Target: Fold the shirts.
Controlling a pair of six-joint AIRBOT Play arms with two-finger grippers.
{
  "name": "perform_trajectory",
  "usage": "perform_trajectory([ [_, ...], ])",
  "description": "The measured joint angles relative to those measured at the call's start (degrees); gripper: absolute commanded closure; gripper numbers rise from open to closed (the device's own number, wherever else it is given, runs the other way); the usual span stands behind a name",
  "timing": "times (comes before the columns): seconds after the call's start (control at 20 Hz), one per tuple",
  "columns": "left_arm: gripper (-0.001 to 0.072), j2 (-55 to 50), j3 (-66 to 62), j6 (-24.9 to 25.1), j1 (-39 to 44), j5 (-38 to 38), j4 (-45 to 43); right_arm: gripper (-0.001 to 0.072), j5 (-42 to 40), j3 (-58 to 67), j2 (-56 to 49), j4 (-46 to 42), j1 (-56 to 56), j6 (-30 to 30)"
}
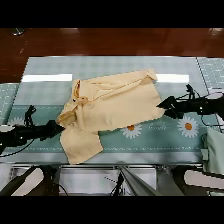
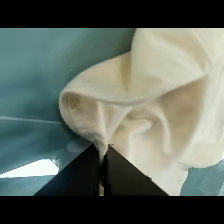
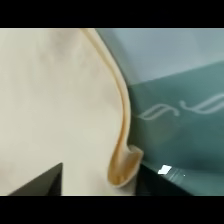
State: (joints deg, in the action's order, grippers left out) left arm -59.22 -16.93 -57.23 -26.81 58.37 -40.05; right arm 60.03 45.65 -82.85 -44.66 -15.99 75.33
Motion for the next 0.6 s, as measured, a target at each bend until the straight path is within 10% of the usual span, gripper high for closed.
perform_trajectory([
  [0.6, 0.0688, 7.3, -30.1, 0.9, 0.1, 7.1, 23.0, 0.0691, 11.8, 51.1, 2.6, -8.6, 7.0, 9.7],
])
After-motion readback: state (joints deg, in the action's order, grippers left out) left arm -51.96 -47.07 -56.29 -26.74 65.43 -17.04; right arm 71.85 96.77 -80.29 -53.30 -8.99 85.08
